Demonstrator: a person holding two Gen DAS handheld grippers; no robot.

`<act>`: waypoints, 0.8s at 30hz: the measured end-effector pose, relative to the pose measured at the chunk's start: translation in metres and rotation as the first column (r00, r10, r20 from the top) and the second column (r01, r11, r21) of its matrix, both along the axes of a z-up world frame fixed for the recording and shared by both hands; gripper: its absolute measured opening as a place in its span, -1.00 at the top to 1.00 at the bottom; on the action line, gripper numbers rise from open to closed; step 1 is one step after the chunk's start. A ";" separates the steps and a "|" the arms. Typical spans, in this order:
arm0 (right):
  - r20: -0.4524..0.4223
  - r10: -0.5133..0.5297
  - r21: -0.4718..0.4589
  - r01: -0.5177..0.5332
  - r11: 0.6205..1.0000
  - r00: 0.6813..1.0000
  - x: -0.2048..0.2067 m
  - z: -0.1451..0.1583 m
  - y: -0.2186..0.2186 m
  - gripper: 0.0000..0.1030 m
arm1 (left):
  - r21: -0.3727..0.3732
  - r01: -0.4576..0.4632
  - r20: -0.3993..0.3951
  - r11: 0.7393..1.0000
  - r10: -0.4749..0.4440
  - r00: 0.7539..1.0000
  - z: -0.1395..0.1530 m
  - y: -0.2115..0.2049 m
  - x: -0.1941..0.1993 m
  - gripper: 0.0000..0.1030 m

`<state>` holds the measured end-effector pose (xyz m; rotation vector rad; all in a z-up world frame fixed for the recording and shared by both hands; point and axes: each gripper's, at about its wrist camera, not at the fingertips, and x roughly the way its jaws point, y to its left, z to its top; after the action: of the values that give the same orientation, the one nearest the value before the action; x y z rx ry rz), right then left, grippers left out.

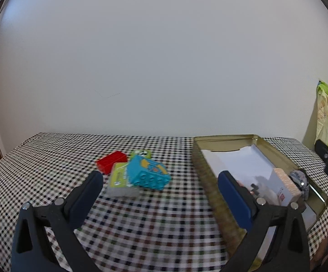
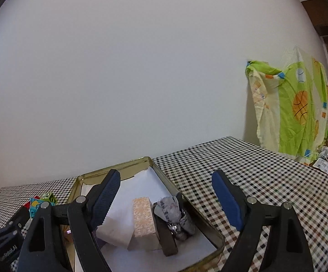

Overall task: Organize rigid objects
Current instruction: 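Withdraw both open tools from the tin toward the remaining items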

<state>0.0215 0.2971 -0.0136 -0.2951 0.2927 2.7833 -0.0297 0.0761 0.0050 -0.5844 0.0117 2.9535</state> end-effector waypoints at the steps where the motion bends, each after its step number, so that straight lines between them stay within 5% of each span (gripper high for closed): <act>1: -0.006 -0.010 0.001 0.010 1.000 1.000 0.003 0.001 -0.002 -0.65 | 0.001 -0.006 0.002 1.000 0.006 1.000 0.000 -0.003 -0.001 -0.99; 15: -0.037 -0.031 0.062 0.033 0.998 0.999 0.023 0.000 -0.054 -0.65 | -0.031 -0.029 -0.022 0.999 0.029 0.999 -0.001 -0.039 -0.004 -0.99; 24: 0.024 0.103 0.055 -0.104 0.993 0.994 0.001 -0.006 -0.101 -0.65 | -0.029 -0.139 0.022 0.990 0.139 0.990 -0.004 -0.094 -0.029 -0.99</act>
<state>0.0223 0.1959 -0.0195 -0.3341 0.1984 2.8832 -0.0586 -0.0175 0.0012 -0.6493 0.0088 3.0852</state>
